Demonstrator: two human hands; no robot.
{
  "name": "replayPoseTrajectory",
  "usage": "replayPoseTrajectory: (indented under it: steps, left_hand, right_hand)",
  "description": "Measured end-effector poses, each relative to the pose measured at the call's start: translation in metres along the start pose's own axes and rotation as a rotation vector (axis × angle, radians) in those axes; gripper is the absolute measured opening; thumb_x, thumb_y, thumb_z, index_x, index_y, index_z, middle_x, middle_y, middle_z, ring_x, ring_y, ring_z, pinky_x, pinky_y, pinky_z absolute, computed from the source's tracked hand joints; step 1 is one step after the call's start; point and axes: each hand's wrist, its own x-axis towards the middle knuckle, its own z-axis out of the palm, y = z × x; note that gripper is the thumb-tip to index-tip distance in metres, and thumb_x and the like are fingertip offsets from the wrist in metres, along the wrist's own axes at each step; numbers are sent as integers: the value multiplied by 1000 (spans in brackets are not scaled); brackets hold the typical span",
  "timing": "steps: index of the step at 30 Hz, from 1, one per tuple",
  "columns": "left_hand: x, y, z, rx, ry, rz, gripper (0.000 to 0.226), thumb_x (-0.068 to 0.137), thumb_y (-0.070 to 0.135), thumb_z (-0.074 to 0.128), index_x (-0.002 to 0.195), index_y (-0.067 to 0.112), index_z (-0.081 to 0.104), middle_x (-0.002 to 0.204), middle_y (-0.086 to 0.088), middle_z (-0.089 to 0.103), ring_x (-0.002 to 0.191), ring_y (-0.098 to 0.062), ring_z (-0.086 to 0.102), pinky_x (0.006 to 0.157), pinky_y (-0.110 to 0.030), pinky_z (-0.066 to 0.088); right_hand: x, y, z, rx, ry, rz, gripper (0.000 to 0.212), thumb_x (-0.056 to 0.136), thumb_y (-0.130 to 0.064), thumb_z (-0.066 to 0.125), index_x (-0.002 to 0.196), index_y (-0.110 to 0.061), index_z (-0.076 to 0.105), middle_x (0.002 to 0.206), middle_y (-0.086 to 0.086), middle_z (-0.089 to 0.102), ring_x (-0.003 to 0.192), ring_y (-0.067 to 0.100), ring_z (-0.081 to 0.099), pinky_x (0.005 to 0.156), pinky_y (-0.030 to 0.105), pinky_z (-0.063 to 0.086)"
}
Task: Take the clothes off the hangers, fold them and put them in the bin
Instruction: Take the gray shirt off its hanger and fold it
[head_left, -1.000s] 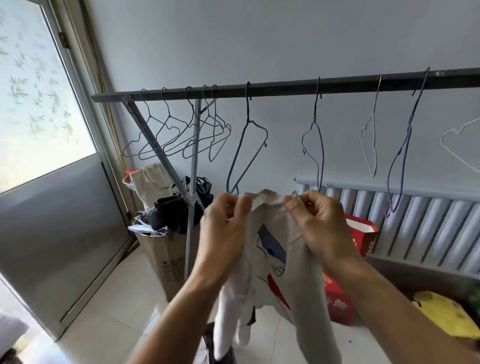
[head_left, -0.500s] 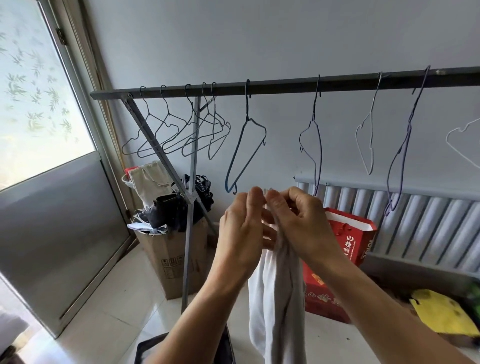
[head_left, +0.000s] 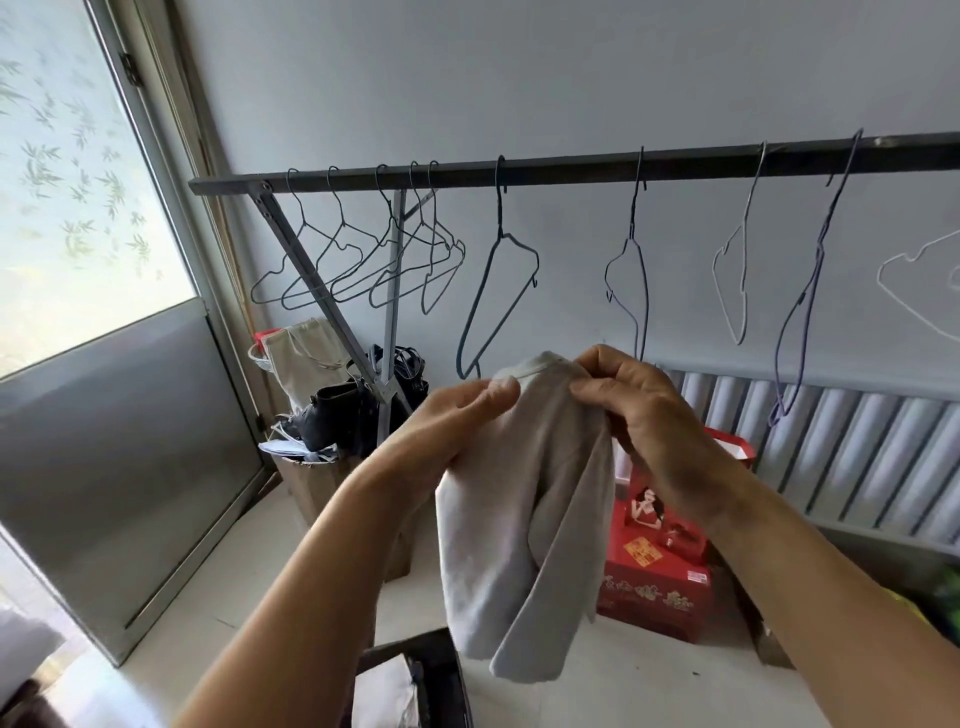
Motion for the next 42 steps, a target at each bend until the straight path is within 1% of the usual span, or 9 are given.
replayPoseTrajectory:
  steps: [7, 11, 15, 18, 24, 29, 32, 35, 42]
  left_hand:
    - [11, 30, -1, -216, -13, 88, 11, 78, 25, 69, 79, 14, 67, 73, -3, 64, 65, -9, 61, 59, -19, 53]
    - [11, 45, 15, 4, 112, 151, 16, 94, 28, 60, 84, 15, 61, 69, -1, 62, 59, -7, 55, 56, -20, 46]
    - [11, 53, 23, 344, 40, 185, 38, 76, 46, 78, 96, 14, 69, 78, -2, 72, 71, -7, 66, 65, -27, 53]
    - [14, 59, 19, 550, -31, 168, 46, 74, 47, 77, 84, 2, 71, 67, -6, 53, 64, -15, 47, 59, -34, 36]
    - [18, 79, 19, 544, -42, 197, 38, 87, 33, 71, 86, -5, 69, 71, -11, 57, 65, -15, 49, 60, -29, 40]
    - [19, 89, 7, 555, -20, 227, 30, 91, 36, 66, 88, 6, 72, 75, -19, 66, 65, -16, 56, 62, -32, 46]
    - [18, 89, 0, 719, 26, 236, 49, 92, 44, 61, 68, 1, 57, 58, -6, 44, 52, -12, 38, 49, -25, 31]
    - [16, 89, -2, 706, 46, 216, 50, 92, 47, 58, 60, 10, 44, 56, -2, 30, 52, -16, 27, 44, -24, 22]
    - [13, 92, -4, 408, -103, 231, 69, 81, 58, 55, 93, -9, 64, 78, -23, 61, 71, -23, 54, 64, -32, 47]
  right_hand:
    - [3, -1, -12, 31, 0, -23, 23, 97, -9, 49, 79, -19, 61, 73, -5, 57, 70, 5, 51, 62, 17, 40]
    - [3, -1, -12, 3, 24, -19, 20, 98, -14, 52, 83, -21, 63, 74, -3, 58, 68, 4, 53, 60, 14, 42]
    - [4, -2, -12, -57, 32, -53, 12, 97, -19, 55, 91, -16, 65, 81, 6, 59, 77, 13, 56, 67, 24, 46]
    - [3, -1, -15, -60, 40, -91, 10, 96, -14, 56, 92, -14, 65, 76, 1, 62, 76, 10, 58, 68, 22, 49]
    - [0, 18, -21, -193, 7, -36, 13, 91, 2, 57, 100, 0, 66, 97, 25, 68, 84, 30, 64, 84, 45, 54]
    - [-2, 32, -22, -97, 77, 42, 22, 100, -19, 46, 95, -10, 65, 91, 10, 68, 84, 16, 63, 74, 19, 53]
    - [5, 29, -23, -60, 137, 5, 26, 101, -25, 45, 94, -8, 63, 90, 15, 63, 84, 16, 57, 77, 30, 47]
    - [16, 25, -23, -121, 165, -62, 27, 102, -25, 46, 81, -20, 63, 73, -11, 60, 73, 4, 53, 70, 22, 43]
    - [30, 17, -21, -89, 68, -111, 26, 101, -18, 48, 80, -19, 63, 75, -3, 58, 75, 11, 49, 72, 28, 40]
